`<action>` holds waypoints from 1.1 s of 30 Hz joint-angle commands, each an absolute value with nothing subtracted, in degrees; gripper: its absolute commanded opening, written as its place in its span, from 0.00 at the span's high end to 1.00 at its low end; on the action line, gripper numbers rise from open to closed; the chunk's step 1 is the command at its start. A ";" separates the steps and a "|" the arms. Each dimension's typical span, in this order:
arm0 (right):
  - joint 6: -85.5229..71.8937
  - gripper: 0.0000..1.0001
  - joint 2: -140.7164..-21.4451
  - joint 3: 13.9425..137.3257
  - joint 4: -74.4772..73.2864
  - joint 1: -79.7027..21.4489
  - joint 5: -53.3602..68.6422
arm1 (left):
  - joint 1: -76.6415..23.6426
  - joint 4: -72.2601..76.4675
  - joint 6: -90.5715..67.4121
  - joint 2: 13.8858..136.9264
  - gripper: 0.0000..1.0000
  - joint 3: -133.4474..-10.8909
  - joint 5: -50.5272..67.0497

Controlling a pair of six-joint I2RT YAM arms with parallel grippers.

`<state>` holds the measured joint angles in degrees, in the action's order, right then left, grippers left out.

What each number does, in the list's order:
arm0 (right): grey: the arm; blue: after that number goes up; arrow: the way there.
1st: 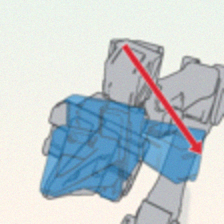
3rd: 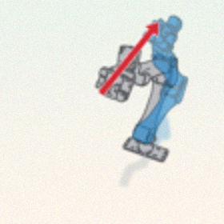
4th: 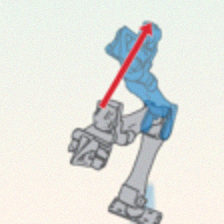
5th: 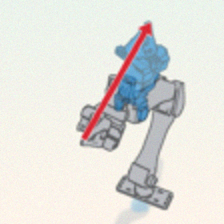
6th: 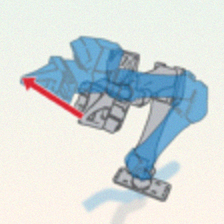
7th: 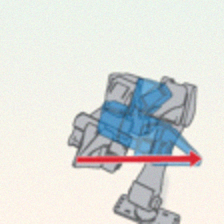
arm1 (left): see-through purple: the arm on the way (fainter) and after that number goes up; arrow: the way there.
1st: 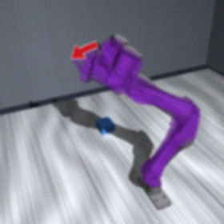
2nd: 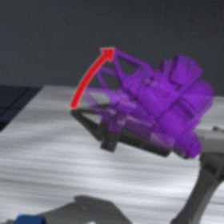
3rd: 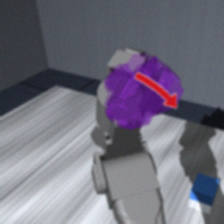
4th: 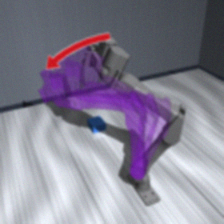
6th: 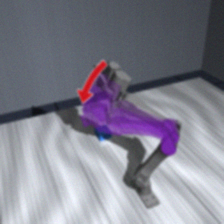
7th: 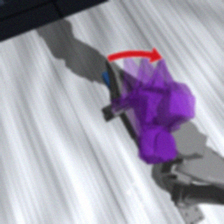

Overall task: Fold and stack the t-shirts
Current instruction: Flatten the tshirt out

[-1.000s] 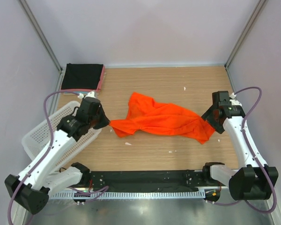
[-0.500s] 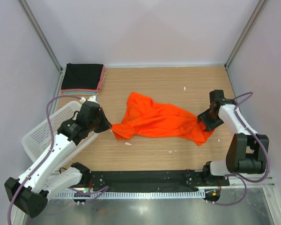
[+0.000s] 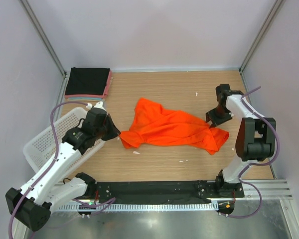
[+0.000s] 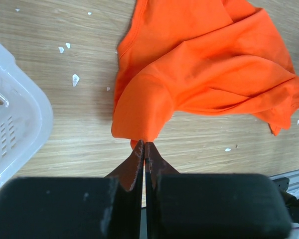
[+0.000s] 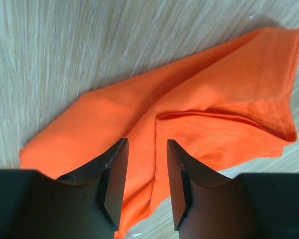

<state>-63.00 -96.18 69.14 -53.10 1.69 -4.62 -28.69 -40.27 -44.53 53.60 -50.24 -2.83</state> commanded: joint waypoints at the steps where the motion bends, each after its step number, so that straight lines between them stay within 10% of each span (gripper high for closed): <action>1: -64.86 0.58 -98.34 72.24 -56.78 0.44 -5.54 | -28.30 -37.79 -43.95 52.30 1.00 -49.75 -3.16; 33: -64.69 0.69 -102.13 69.43 -53.53 0.00 -9.32 | -28.30 -38.14 -43.15 51.68 1.00 -50.19 -4.04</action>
